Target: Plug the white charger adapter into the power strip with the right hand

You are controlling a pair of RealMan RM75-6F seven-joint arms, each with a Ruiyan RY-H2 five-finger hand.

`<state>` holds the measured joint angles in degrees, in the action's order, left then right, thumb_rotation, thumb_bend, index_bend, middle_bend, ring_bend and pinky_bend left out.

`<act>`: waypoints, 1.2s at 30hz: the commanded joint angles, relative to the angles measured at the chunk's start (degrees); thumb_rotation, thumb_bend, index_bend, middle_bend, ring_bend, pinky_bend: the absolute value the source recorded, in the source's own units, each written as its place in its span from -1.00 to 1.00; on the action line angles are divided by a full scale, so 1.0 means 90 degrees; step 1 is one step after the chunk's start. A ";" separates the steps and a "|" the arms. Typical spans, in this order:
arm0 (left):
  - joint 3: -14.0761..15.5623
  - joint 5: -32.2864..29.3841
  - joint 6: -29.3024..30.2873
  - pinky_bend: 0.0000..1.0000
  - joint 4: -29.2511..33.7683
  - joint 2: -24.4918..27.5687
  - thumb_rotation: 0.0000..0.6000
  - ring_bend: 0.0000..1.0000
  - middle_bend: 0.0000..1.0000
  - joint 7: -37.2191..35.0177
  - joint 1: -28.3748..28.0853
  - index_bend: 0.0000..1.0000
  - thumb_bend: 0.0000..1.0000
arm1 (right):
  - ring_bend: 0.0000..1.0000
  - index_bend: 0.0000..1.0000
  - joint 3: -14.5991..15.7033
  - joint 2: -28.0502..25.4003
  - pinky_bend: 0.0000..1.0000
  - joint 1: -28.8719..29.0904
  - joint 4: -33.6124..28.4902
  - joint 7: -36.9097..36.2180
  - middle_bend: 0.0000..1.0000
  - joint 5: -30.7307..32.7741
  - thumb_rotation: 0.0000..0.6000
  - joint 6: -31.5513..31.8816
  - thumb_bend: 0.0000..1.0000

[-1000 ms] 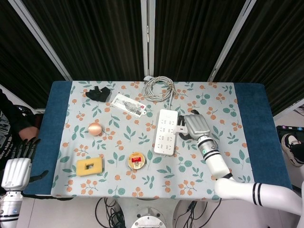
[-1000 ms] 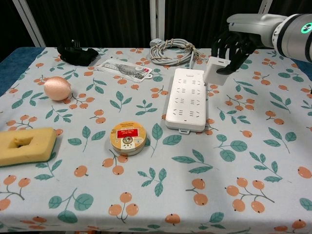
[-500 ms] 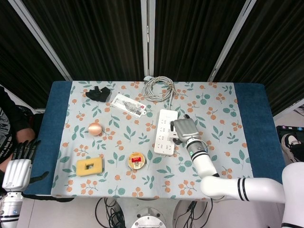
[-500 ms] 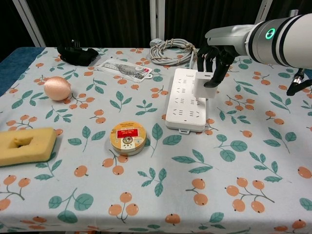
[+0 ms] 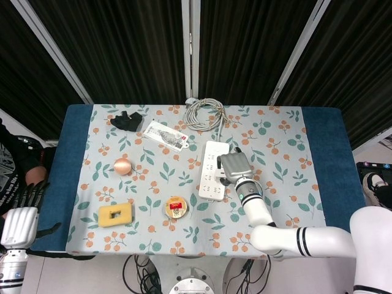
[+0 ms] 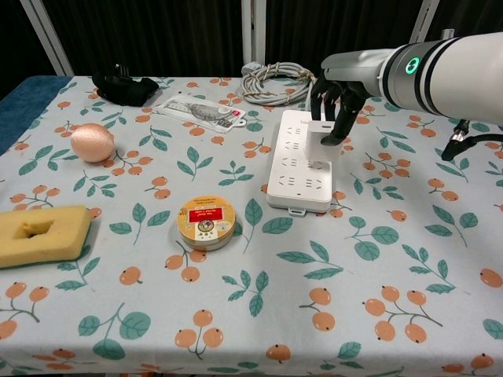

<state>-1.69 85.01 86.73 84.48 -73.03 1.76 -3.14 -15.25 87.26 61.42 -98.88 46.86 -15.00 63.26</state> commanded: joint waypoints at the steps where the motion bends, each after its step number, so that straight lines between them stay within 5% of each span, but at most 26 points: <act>1: 0.0002 -0.0006 -0.0003 -1.00 -0.0018 -0.0010 1.00 -1.00 -0.93 -0.0018 0.0008 -0.82 -1.00 | -0.10 0.65 0.0011 0.0049 -0.79 0.0039 0.0065 0.0003 0.50 0.0032 1.00 -0.0002 0.21; 36: -0.0004 -0.0025 -0.0077 -1.00 -0.0235 -0.0123 1.00 -1.00 -0.93 -0.0189 0.0025 -0.82 -1.00 | -0.09 0.62 0.0265 0.0455 -0.84 0.0169 0.0403 0.0159 0.48 -0.0013 1.00 0.0133 0.20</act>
<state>-1.73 84.79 86.03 82.36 -74.14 0.05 -2.92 -12.90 91.34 63.00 -95.21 48.32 -15.06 64.40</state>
